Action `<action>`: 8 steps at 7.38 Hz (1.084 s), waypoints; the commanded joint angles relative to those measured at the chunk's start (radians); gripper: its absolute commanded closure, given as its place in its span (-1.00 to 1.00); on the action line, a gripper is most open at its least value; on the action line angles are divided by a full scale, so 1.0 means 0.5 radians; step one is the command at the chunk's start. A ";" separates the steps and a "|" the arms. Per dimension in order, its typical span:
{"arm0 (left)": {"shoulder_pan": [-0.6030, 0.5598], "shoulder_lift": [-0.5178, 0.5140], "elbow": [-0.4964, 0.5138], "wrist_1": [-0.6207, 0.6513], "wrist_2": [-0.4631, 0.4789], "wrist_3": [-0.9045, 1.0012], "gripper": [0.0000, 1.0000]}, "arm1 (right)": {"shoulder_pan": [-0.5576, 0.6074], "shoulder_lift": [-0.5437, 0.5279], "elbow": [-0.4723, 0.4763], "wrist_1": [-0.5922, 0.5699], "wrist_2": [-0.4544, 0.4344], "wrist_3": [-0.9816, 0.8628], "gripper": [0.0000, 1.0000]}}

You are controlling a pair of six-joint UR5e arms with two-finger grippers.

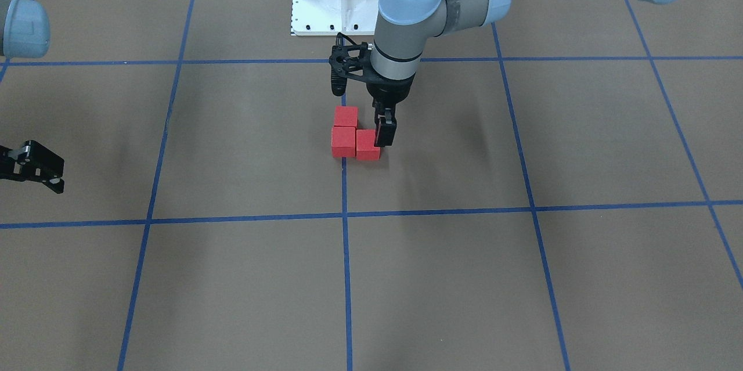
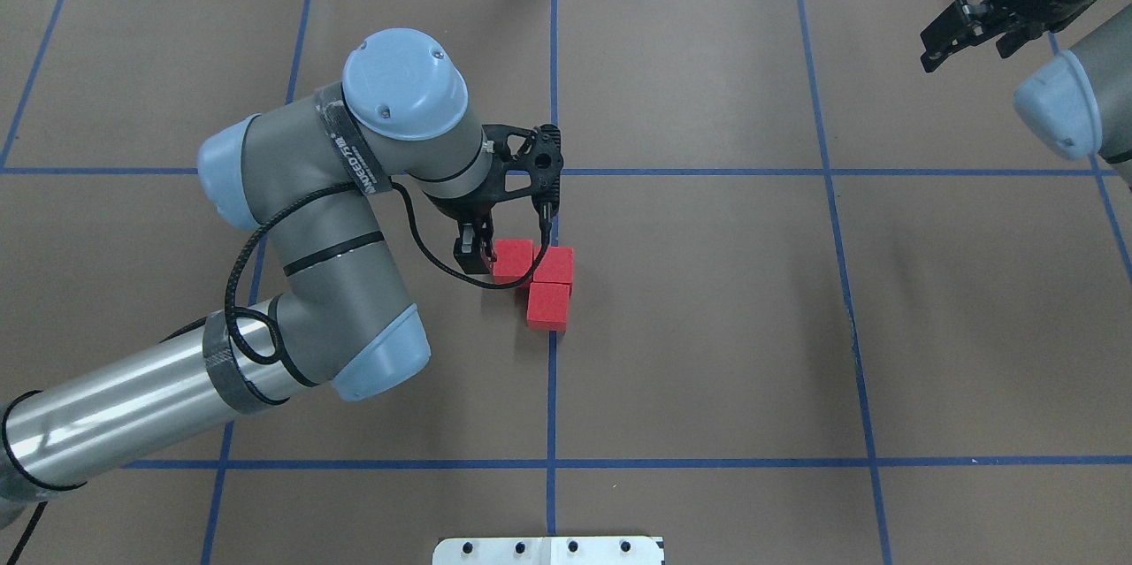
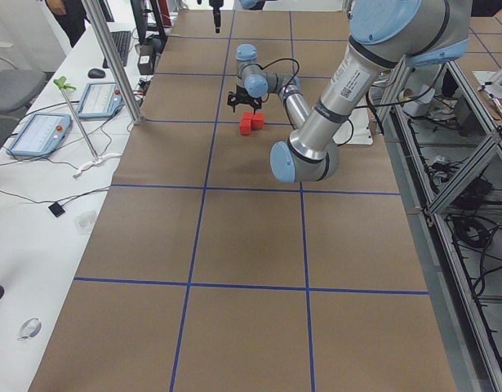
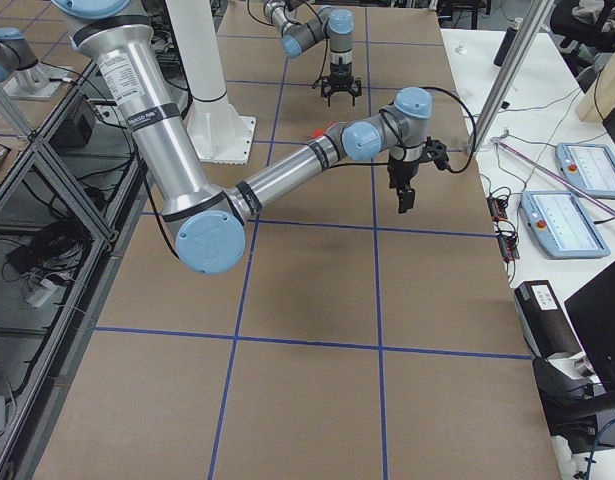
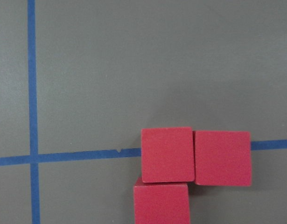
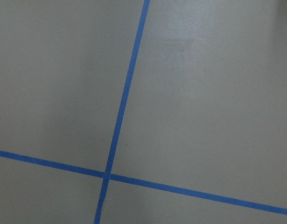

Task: Form red blocks into L shape at center

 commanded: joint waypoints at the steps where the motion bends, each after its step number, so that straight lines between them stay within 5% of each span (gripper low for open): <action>1: -0.226 0.040 -0.028 -0.020 0.015 -0.339 -1.00 | 0.000 -0.003 0.006 0.000 0.000 0.000 -1.00; 2: -0.309 0.049 -0.058 -0.020 0.012 -0.526 -1.00 | 0.000 -0.006 0.006 0.000 0.000 0.000 -1.00; 5: -0.358 0.570 -0.429 -0.105 0.015 -1.739 -1.00 | 0.006 -0.033 0.003 0.000 0.018 -0.021 -1.00; 7: -0.554 0.653 -0.418 -0.097 -0.012 -1.782 -1.00 | 0.009 -0.042 0.006 0.000 0.018 -0.031 -1.00; 8: -0.737 0.721 -0.351 -0.084 -0.228 -1.773 -1.00 | 0.021 -0.049 0.006 0.000 0.021 -0.034 -1.00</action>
